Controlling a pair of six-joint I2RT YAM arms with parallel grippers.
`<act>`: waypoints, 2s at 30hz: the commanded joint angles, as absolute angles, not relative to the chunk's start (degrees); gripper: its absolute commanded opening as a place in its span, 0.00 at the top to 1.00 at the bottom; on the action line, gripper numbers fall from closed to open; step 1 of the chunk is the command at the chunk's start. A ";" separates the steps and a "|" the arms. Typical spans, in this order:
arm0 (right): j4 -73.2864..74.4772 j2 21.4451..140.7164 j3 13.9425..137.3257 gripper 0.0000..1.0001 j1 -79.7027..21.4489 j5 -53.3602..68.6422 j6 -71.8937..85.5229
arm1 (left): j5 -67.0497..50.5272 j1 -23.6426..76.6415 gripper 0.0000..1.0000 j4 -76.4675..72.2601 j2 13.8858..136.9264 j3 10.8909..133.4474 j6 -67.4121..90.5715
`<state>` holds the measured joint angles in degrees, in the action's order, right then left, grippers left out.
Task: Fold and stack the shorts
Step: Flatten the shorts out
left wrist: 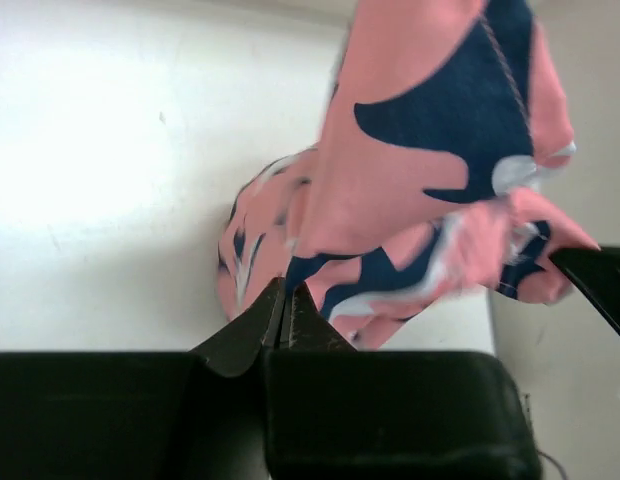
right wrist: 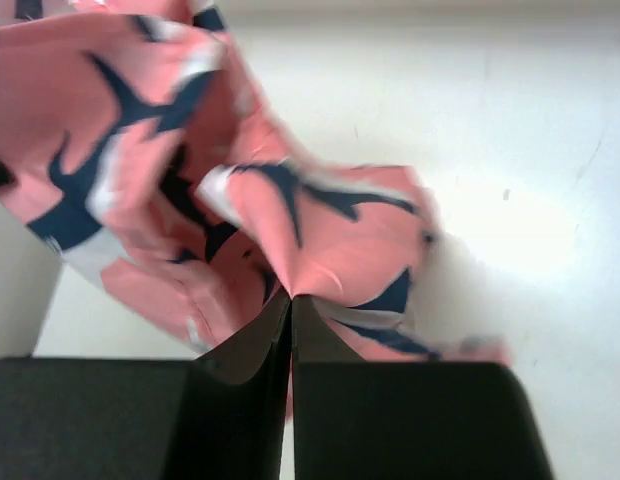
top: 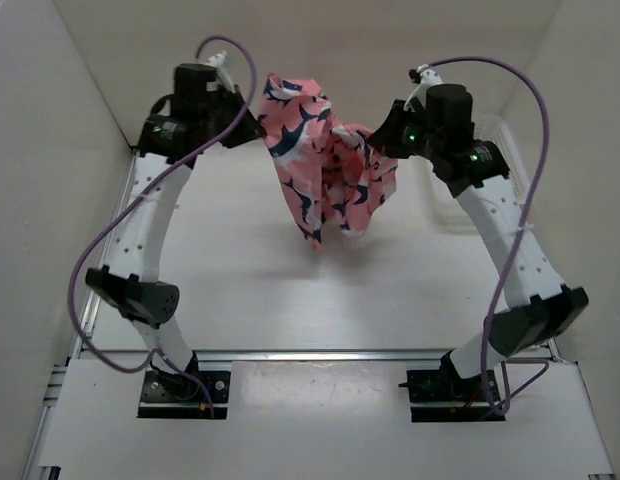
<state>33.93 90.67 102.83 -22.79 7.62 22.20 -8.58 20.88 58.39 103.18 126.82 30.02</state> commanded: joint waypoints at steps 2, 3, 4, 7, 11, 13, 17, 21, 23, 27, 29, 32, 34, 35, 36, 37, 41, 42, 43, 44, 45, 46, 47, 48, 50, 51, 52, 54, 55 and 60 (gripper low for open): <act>35.95 80.89 105.22 1.00 -26.79 5.19 16.36 | -14.94 18.02 0.90 52.31 93.53 123.95 29.62; 34.64 79.21 103.38 1.00 -27.59 4.58 15.48 | -14.33 18.02 0.90 52.30 91.86 121.40 29.62; 33.93 77.45 98.05 1.00 -28.29 4.57 13.82 | -13.28 18.02 0.89 52.29 91.32 120.25 29.62; 30.95 70.68 83.57 1.00 -32.60 4.57 12.57 | -9.49 15.57 0.05 52.29 89.66 114.01 30.15; 29.01 67.59 67.12 0.97 -43.20 5.71 18.25 | -9.49 11.26 0.00 52.29 87.02 105.92 30.15; 27.44 68.90 63.12 0.72 -48.40 5.71 21.60 | -9.49 9.42 0.00 52.29 85.35 102.42 30.15; 28.64 75.49 63.26 0.18 -60.72 2.04 24.87 | -8.97 8.70 0.00 52.82 82.71 97.22 29.44; 36.99 77.34 66.88 0.16 -59.07 -13.24 24.87 | -8.96 8.70 0.00 52.82 78.58 88.26 28.30; 37.88 76.39 66.88 0.24 -52.94 -15.64 23.99 | -8.96 10.98 0.00 52.82 75.51 80.71 27.77; 37.27 74.62 63.90 0.61 -38.61 -9.16 23.20 | -12.38 16.60 0.22 49.58 73.56 66.65 31.37; 37.27 76.02 63.20 0.77 -30.87 -5.91 23.20 | -12.39 22.11 0.33 47.13 74.96 60.42 34.43; 36.13 78.66 60.74 0.72 -23.74 1.11 23.91 | -11.87 29.67 0.31 46.23 77.34 56.70 35.86; 34.28 79.28 57.33 0.50 -21.28 3.16 25.22 | -10.38 32.77 0.18 44.39 80.58 56.07 38.40; 34.28 80.06 56.17 0.35 -21.27 3.16 25.22 | -10.37 34.78 0.12 43.78 82.16 56.07 38.41; 33.49 81.11 55.21 0.33 -20.75 3.16 25.22 | -9.59 35.33 0.12 43.77 85.75 56.77 39.80; 33.49 81.65 53.72 0.33 -20.74 2.64 25.83 | -9.58 35.33 0.12 43.25 87.78 57.47 39.81; 31.39 82.44 49.93 0.33 -20.74 2.64 27.59 | -8.44 36.47 0.28 42.72 96.93 62.39 39.81; 30.25 82.44 49.14 0.33 -20.74 2.64 27.60 | -7.92 37.08 0.32 42.71 99.81 64.32 40.51; 30.23 82.44 48.52 0.33 -20.74 1.77 27.60 | -7.91 37.09 0.36 42.71 101.06 65.12 40.52; 30.23 82.44 47.99 0.33 -20.74 1.76 27.60 | -7.30 37.09 0.55 42.71 102.03 65.82 40.52; 29.71 82.96 47.29 0.33 -20.74 1.15 27.60 | -7.29 37.09 0.67 42.71 102.91 65.83 40.52; 29.71 82.97 47.29 0.35 -20.74 1.14 27.60 | -7.29 36.31 0.80 42.71 104.40 66.53 40.52; 29.18 83.58 46.15 0.36 -20.74 1.14 27.60 | -7.29 35.69 0.90 42.71 105.02 66.53 40.52; 28.66 84.19 45.62 0.40 -20.74 2.36 27.60 | -7.29 34.90 0.90 42.71 105.03 66.53 40.52; 26.21 84.81 43.87 0.43 -22.23 4.38 28.21 | -6.60 32.27 0.90 43.33 105.73 66.53 39.99; 25.15 84.81 43.34 0.43 -23.19 5.79 28.73 | -5.63 31.12 0.90 44.03 105.12 66.53 39.47; 24.01 85.34 42.81 0.49 -24.42 8.15 29.70 | -5.02 28.15 0.90 44.03 104.60 66.53 39.46; 20.05 86.57 42.10 0.68 -30.74 9.14 33.30 | -4.31 24.63 0.90 44.74 103.19 68.90 39.46; 19.26 87.44 42.97 0.77 -33.55 9.14 34.53 | -3.18 21.65 0.90 45.69 103.18 70.21 39.46; 19.68 100.08 61.27 0.92 -51.13 10.62 36.14 | 9.47 14.08 0.90 57.19 108.18 89.88 35.95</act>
<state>22.11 94.45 51.53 -43.97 7.33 34.70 0.30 17.34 52.58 107.63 79.99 38.35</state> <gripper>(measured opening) 0.087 0.109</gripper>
